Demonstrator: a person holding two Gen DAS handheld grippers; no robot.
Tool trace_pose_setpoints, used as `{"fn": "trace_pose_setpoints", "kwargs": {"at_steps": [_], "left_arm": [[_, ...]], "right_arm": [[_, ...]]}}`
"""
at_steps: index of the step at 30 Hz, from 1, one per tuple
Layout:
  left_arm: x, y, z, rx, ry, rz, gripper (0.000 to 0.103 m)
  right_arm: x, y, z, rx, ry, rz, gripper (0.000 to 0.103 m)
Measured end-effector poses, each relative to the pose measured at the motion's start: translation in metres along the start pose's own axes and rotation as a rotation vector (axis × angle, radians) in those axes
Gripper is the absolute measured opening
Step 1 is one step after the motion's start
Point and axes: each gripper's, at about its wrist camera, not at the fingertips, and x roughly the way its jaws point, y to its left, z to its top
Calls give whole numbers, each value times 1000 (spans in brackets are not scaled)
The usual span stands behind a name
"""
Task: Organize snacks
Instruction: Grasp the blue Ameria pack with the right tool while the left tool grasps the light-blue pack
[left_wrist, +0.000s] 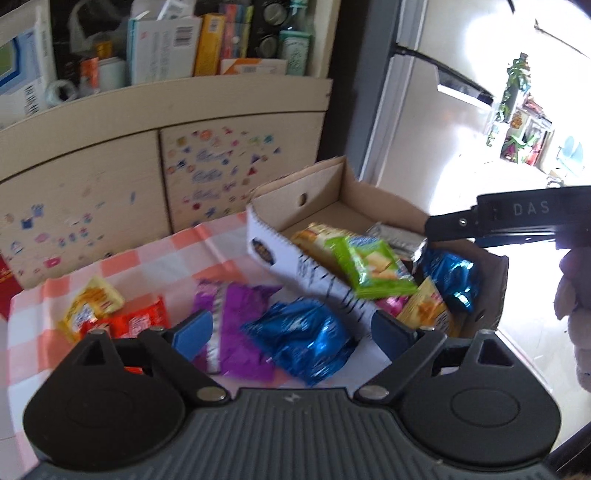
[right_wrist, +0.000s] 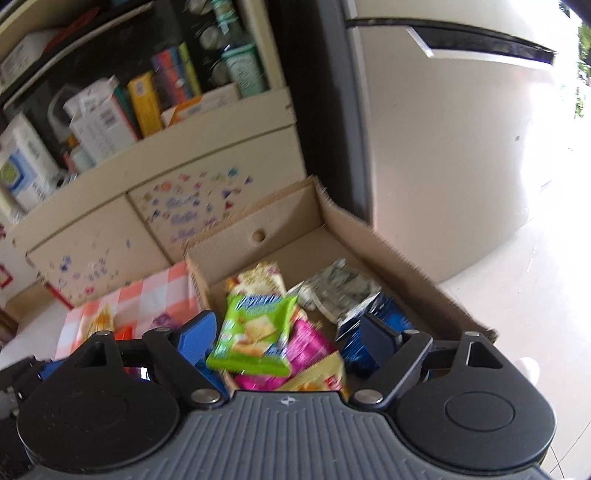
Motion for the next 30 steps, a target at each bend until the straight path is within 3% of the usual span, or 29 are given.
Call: {"fn": "trace_pose_setpoints", "kwargs": {"at_steps": [6,14,30], "left_arm": [[-8,23,-20,-8,47,75,93],[-17,38,-44,-8,96,114,93],[-38,74,-74,-99,108,165,93]], "right_arm": [[6,21,-16,-58,38,33,90],[6,47,-30,-132,54,68,90],[-6,76,-78,-203,96,122,91]]}}
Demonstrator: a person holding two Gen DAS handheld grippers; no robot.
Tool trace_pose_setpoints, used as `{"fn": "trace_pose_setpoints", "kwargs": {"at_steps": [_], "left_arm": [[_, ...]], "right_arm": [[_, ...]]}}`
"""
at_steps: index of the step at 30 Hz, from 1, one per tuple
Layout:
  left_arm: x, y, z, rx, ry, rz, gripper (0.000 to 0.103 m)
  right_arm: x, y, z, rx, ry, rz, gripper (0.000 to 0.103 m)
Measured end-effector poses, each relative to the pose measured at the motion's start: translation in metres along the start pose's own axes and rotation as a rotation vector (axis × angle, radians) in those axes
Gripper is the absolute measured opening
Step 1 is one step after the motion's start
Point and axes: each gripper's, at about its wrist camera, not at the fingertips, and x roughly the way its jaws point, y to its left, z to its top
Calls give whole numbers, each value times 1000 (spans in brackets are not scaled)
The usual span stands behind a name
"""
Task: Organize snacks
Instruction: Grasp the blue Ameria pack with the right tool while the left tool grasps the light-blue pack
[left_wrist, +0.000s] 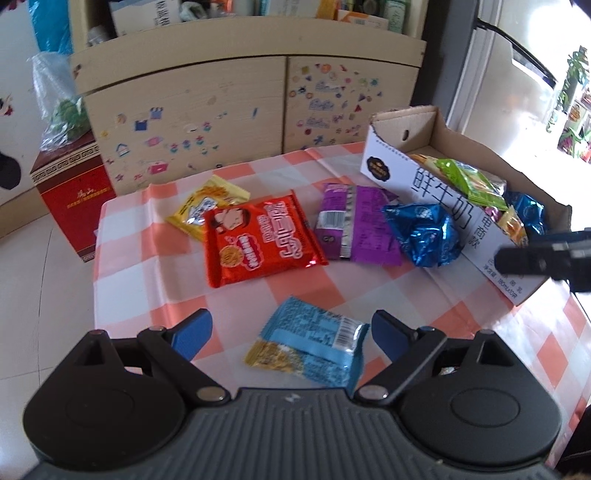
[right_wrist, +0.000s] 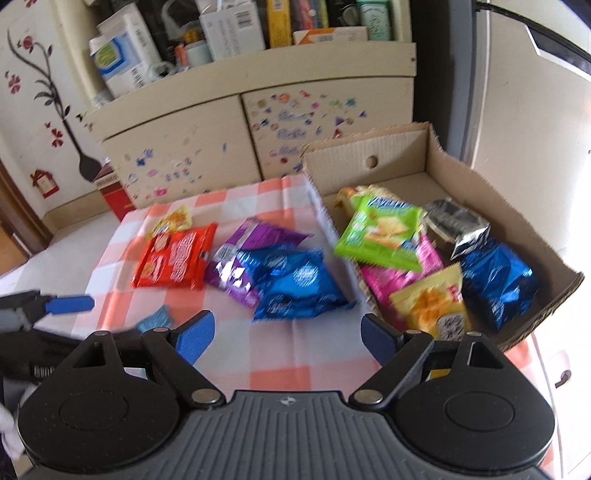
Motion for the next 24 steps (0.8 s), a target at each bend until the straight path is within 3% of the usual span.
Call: {"fn": "trace_pose_setpoints", "kwargs": {"at_steps": [7,16,24], "left_arm": [[3,20,-9,-65,8,-6,94],[23,12,-14,-128,59,-68,94],[42,-10,-11,-97,69,-44,94]], "right_arm": [[6,19,-31,-32,82,22,91],[21,42,-75,-81,198,10,92],[34,53,-84,-146,209,-42,94]]}}
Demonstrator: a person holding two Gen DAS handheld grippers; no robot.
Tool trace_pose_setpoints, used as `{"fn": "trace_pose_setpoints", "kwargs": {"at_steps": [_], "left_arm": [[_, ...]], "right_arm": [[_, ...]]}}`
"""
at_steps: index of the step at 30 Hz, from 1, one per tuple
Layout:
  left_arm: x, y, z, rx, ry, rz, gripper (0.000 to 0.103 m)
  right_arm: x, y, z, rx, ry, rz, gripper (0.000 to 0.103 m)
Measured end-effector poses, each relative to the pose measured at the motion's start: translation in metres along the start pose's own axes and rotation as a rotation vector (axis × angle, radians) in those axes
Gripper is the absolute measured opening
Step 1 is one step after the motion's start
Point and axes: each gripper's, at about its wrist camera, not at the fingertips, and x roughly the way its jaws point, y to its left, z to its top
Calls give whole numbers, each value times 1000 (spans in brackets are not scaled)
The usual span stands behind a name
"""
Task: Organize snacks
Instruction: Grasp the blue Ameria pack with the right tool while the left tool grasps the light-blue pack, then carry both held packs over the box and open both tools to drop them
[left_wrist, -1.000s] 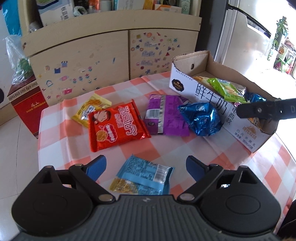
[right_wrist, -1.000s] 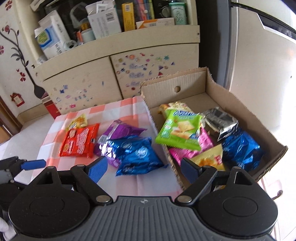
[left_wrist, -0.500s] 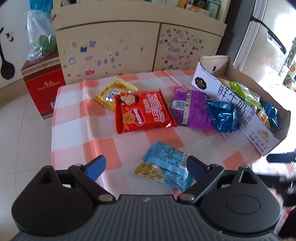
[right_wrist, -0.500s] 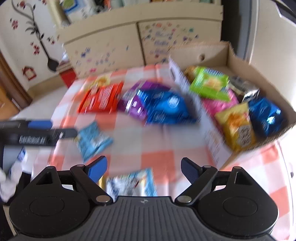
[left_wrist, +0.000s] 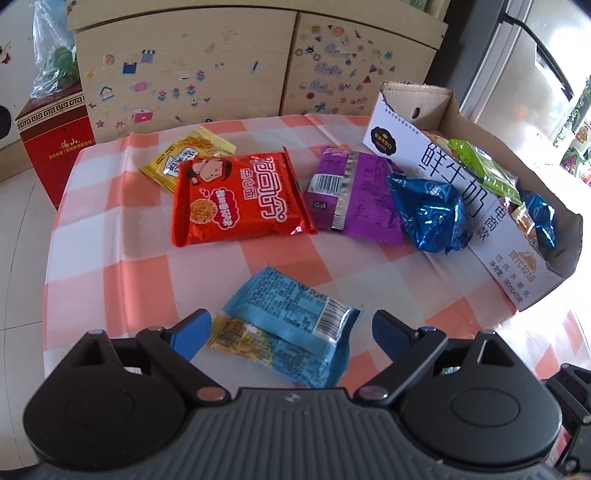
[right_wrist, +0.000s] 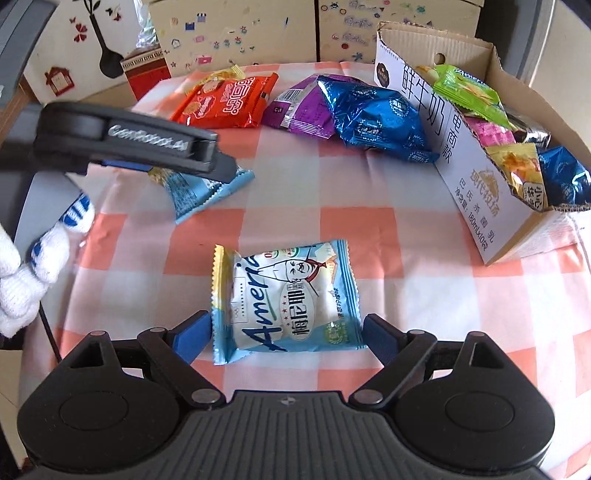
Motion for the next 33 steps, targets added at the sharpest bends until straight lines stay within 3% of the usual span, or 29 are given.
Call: {"fn": "trace_pose_setpoints", "kwargs": {"at_steps": [7,10,13,16,22,33], "left_arm": [[14,-5,2,5,14,46,94],[15,-6,-2,30,14,81,92],[12,-1,-4,26,1,70,89],[8,5,-5,20,-11,60,79],[0,18,-5,-24,-27,23,64],[-8,27,-12,-28,-42,18,63]], "right_arm": [[7,15,-1,-70,-14,-50,96],[6,19,-2,-76,-24,-41,91],[6,20,-1,-83,-30,-32,86],[3,20,2,-90,-44,-25,75],[3,17,8,-81,-53,-4,71],[-2,16,13,-57,-75,7,71]]}}
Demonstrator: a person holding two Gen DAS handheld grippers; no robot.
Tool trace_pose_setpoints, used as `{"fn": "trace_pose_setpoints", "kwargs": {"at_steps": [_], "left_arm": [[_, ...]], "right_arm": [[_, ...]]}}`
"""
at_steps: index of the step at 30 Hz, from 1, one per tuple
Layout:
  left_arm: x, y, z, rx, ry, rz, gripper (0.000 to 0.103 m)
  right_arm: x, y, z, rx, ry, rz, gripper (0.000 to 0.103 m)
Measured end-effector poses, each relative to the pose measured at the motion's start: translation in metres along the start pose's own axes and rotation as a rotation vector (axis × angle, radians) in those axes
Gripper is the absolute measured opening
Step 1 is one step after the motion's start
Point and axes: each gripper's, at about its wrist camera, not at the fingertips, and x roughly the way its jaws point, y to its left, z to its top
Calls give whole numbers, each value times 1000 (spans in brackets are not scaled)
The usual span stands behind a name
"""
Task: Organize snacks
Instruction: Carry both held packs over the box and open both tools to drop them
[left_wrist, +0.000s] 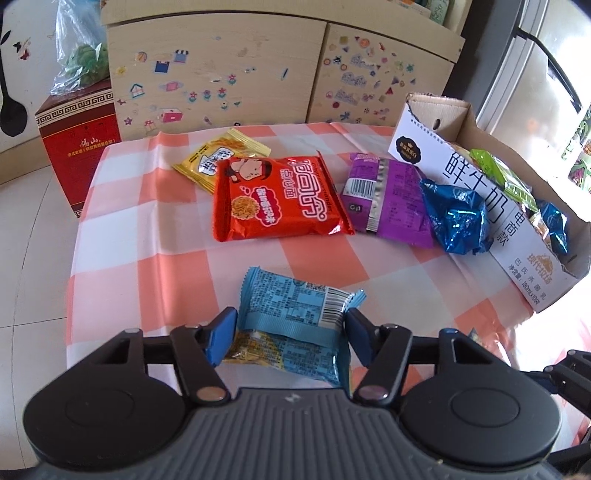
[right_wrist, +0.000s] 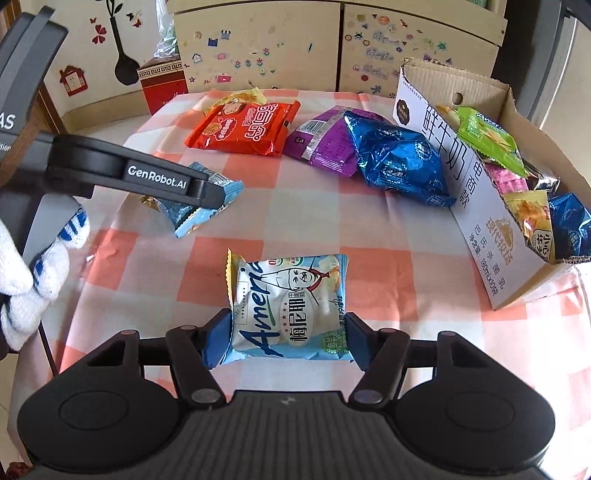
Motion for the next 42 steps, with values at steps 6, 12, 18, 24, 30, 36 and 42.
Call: {"fn": "trace_pose_setpoints", "kwargs": {"at_steps": [6,12,18,24,30,36,42], "left_arm": [[-6,5,0,-14,-16,-4,63],[-16,6,5,-24,-55,-8,63],[-23,-2,10,6,-94,-9,63],[-27,-9,14,23,-121,-9,63],[-33,-21,22,47,-170,-12,63],[-38,-38,28,82,-207,-33,63],[-42,-49,33,88,-234,-57,63]], "right_arm": [[-6,0,-1,8,-4,17,71],[-12,-7,7,38,-34,19,71],[-16,-17,12,79,-58,15,71],[-26,-24,18,100,-90,16,71],[-45,-39,30,127,-157,-2,71],[-59,-55,42,147,-199,-2,71],[-72,-74,55,138,-249,-29,71]]}}
